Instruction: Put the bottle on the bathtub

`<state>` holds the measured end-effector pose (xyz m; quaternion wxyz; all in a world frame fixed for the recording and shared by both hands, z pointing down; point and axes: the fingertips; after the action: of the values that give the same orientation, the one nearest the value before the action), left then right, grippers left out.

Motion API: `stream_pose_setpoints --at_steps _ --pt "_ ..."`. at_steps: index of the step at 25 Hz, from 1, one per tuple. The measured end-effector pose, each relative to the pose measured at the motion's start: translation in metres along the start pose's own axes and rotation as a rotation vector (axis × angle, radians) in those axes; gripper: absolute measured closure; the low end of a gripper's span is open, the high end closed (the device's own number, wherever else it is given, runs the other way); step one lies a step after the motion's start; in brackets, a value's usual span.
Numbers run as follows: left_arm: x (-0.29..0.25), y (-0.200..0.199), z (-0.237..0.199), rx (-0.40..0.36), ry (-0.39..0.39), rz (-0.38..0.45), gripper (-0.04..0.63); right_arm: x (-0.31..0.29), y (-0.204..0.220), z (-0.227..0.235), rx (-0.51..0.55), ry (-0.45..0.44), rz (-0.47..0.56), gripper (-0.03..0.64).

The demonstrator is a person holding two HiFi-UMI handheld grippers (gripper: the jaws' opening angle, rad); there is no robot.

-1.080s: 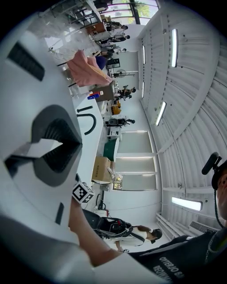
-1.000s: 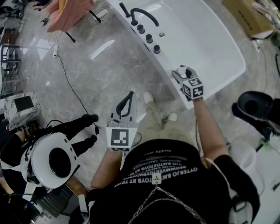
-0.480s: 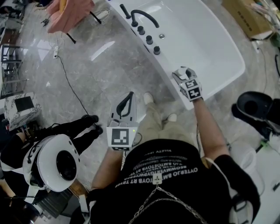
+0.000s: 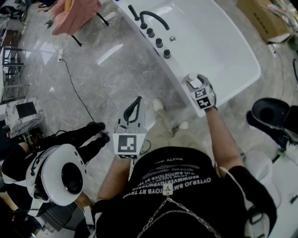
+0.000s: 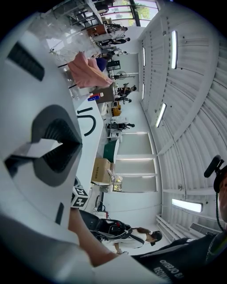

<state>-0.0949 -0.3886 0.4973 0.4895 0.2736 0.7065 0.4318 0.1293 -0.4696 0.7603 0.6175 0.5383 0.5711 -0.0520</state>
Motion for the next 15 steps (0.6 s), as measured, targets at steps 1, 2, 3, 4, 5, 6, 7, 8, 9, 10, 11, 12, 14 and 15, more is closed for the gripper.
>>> stream_pose_setpoints --at_steps 1,2,3,4,5,6,7,8,9,10,11,12,14,15 --pt "0.0 -0.002 0.001 -0.012 0.0 0.003 0.594 0.004 0.001 0.001 0.0 0.003 0.007 0.399" --pt "-0.001 -0.005 0.001 -0.017 0.0 0.006 0.594 0.007 0.002 0.002 -0.001 0.005 0.013 0.399" --pt "-0.001 -0.009 0.003 -0.015 -0.001 0.012 0.594 0.011 0.003 0.003 -0.005 0.005 0.019 0.399" --pt "-0.002 -0.012 0.004 -0.013 -0.001 0.018 0.594 0.017 0.004 0.004 -0.011 0.004 0.024 0.399" --pt "-0.002 -0.016 0.006 -0.019 -0.001 0.024 0.594 0.024 0.002 0.004 -0.014 0.004 0.027 0.399" --pt "-0.003 -0.019 0.007 -0.03 0.0 0.03 0.594 0.032 0.001 0.005 -0.012 0.005 0.032 0.399" --pt "-0.003 -0.023 0.008 -0.039 0.0 0.04 0.594 0.04 -0.001 0.005 -0.007 0.005 0.04 0.399" --pt "-0.003 -0.028 0.01 -0.045 0.0 0.05 0.594 0.048 -0.004 0.005 -0.001 0.005 0.054 0.399" --pt "-0.002 -0.032 0.013 -0.045 -0.001 0.058 0.594 0.058 -0.009 0.005 0.001 0.006 0.076 0.399" --pt "0.0 -0.036 0.016 -0.043 -0.001 0.065 0.594 0.07 -0.015 0.005 -0.001 0.009 0.107 0.399" --pt "0.001 -0.04 0.02 -0.041 0.0 0.072 0.594 0.083 -0.023 0.005 -0.003 0.013 0.144 0.399" --pt "0.003 -0.045 0.024 -0.04 0.003 0.081 0.594 0.097 -0.032 0.006 -0.006 0.021 0.185 0.406" --pt "0.006 -0.054 0.034 -0.041 0.014 0.102 0.594 0.125 -0.048 0.009 -0.024 0.047 0.276 0.466" --pt "0.008 -0.057 0.04 -0.041 0.019 0.113 0.594 0.138 -0.054 0.011 -0.038 0.059 0.323 0.495"
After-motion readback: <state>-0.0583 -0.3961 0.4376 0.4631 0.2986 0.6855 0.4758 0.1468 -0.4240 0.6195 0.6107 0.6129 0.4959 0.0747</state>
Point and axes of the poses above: the fingertips, and each gripper's own axes: x backward along the fingers, z to its right, y out of its underside, and after that the axes turned 12 degrees about x, right-handed
